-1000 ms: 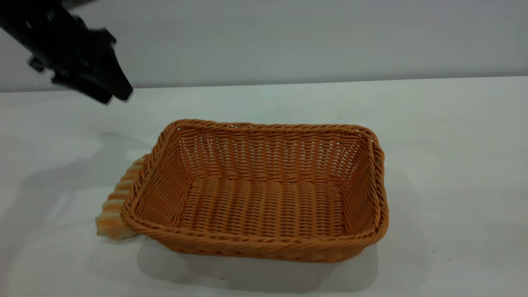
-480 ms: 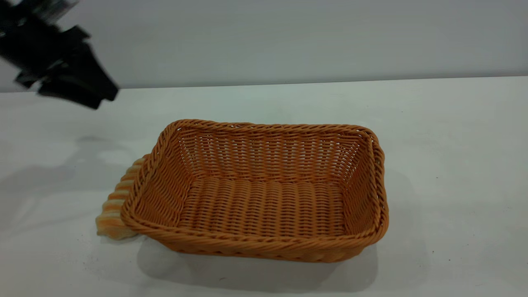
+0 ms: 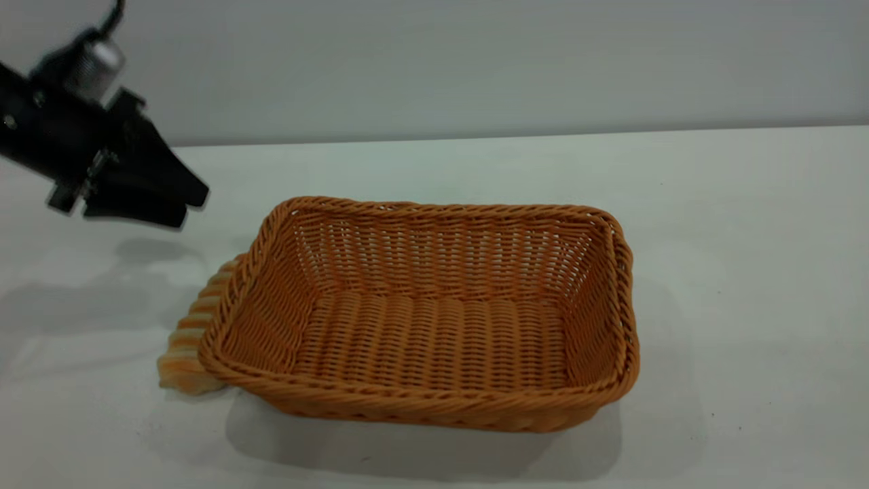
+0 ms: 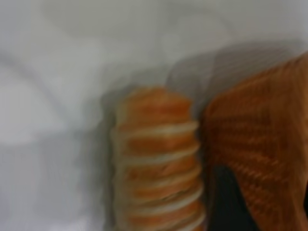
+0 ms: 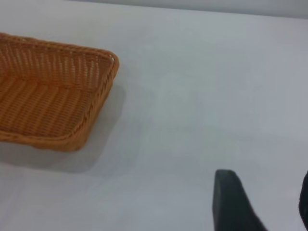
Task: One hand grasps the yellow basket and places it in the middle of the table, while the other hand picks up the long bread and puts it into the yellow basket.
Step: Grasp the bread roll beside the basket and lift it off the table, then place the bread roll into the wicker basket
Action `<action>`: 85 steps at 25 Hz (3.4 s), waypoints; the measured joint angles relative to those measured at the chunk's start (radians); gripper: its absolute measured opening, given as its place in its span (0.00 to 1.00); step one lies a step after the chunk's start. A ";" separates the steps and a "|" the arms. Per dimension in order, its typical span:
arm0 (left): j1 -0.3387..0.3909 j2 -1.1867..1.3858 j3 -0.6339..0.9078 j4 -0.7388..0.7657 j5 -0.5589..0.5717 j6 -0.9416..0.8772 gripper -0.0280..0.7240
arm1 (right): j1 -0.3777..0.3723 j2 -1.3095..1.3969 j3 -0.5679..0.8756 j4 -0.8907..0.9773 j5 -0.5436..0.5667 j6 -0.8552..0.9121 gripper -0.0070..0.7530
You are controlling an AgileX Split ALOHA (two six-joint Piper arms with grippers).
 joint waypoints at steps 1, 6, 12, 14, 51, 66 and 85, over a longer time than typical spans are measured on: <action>0.000 0.010 0.002 0.014 0.000 -0.004 0.62 | 0.000 0.000 0.000 0.000 0.003 0.000 0.51; 0.000 0.023 0.004 0.049 -0.020 -0.026 0.62 | 0.000 0.000 0.000 0.000 0.012 0.000 0.51; -0.006 0.024 0.004 0.097 -0.078 -0.069 0.59 | 0.000 0.000 0.000 0.000 0.013 0.017 0.51; -0.013 0.026 0.004 0.109 -0.087 -0.074 0.58 | 0.000 0.000 0.000 0.000 0.013 0.018 0.51; -0.078 0.092 0.004 0.238 -0.141 -0.180 0.18 | 0.000 0.000 0.000 0.002 0.050 0.025 0.48; -0.079 0.088 0.003 0.247 -0.140 -0.180 0.04 | 0.000 0.000 0.000 0.003 0.074 0.031 0.46; -0.079 -0.165 0.004 0.377 -0.097 -0.252 0.04 | 0.000 0.000 0.000 0.001 0.074 0.032 0.46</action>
